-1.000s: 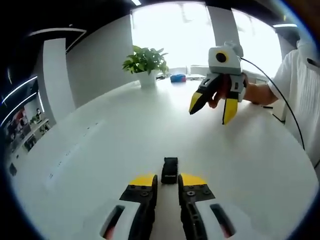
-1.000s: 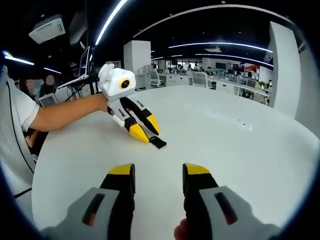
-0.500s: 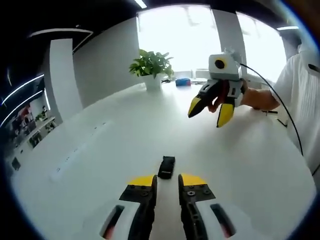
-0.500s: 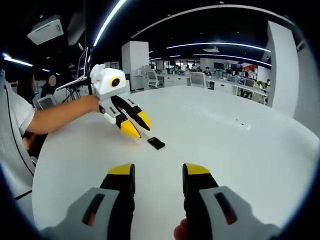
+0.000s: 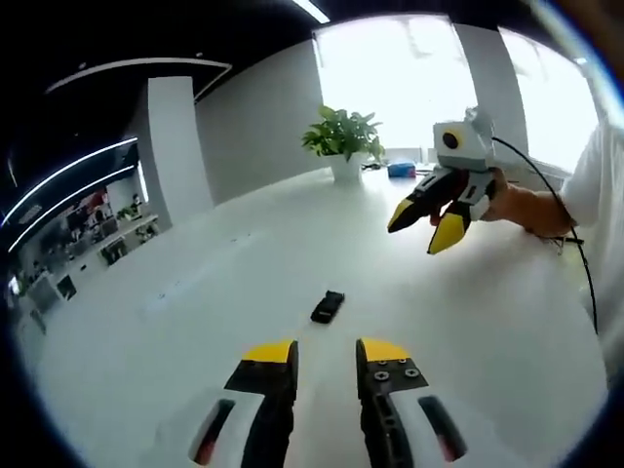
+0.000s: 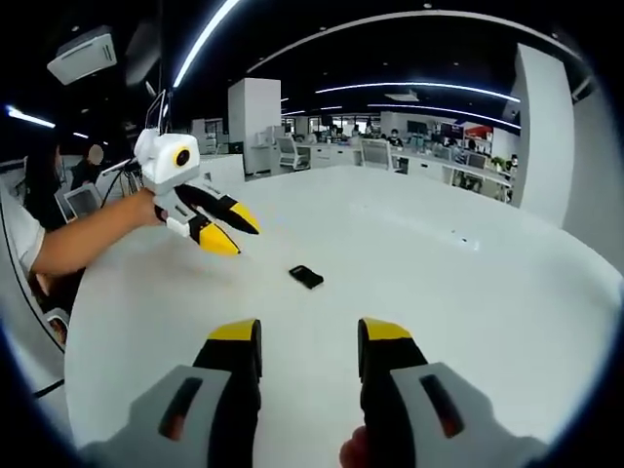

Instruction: Snap the two parts of the plastic buckle together until the buckle closes and remains connected.

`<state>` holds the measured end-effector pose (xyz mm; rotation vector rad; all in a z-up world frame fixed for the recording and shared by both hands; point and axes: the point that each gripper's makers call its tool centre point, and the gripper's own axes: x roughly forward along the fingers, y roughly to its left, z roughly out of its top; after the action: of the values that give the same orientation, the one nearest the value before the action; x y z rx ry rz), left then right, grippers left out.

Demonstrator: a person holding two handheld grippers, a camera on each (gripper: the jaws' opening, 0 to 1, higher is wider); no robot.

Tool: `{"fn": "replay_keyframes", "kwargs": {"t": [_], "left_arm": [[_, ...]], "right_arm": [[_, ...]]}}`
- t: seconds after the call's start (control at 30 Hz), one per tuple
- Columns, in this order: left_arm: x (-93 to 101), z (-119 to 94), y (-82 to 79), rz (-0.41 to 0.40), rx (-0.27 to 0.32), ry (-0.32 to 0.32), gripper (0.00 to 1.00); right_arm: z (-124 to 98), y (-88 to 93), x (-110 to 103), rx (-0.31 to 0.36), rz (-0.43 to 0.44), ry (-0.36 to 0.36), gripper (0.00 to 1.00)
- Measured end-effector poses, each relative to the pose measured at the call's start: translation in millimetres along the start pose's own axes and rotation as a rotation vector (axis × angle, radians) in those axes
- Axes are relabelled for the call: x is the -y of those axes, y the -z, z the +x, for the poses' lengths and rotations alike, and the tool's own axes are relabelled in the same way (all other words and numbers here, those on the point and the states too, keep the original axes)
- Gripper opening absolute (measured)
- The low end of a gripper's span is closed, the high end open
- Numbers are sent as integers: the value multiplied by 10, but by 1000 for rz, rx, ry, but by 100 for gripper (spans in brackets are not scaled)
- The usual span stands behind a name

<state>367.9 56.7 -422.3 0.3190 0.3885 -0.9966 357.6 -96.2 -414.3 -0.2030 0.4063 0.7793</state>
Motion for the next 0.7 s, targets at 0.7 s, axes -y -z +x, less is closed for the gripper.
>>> {"fn": "replay_keyframes", "kwargs": {"t": [0.7], "left_arm": [[-64, -605, 192, -284, 66, -414, 25]], "right_arm": [[-385, 174, 71, 25, 86, 174, 42]]}}
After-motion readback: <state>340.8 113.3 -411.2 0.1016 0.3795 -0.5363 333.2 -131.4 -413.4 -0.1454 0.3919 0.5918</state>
